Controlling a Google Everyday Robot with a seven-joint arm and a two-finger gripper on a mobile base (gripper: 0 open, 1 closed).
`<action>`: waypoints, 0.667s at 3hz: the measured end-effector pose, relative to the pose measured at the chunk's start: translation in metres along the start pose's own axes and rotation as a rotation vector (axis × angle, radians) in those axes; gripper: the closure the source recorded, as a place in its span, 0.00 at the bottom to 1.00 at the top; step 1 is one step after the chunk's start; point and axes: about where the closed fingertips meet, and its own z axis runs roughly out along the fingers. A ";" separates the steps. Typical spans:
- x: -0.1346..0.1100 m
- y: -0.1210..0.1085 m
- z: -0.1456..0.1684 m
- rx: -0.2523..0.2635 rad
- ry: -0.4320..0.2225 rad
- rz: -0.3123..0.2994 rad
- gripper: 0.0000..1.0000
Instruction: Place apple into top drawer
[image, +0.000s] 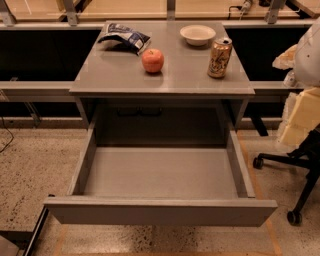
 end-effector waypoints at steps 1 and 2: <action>0.000 0.000 0.000 0.000 0.000 0.000 0.00; -0.034 -0.014 0.007 -0.005 -0.080 -0.056 0.00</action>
Offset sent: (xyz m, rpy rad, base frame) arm 0.0556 0.0727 0.0070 0.1496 -0.0443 0.1850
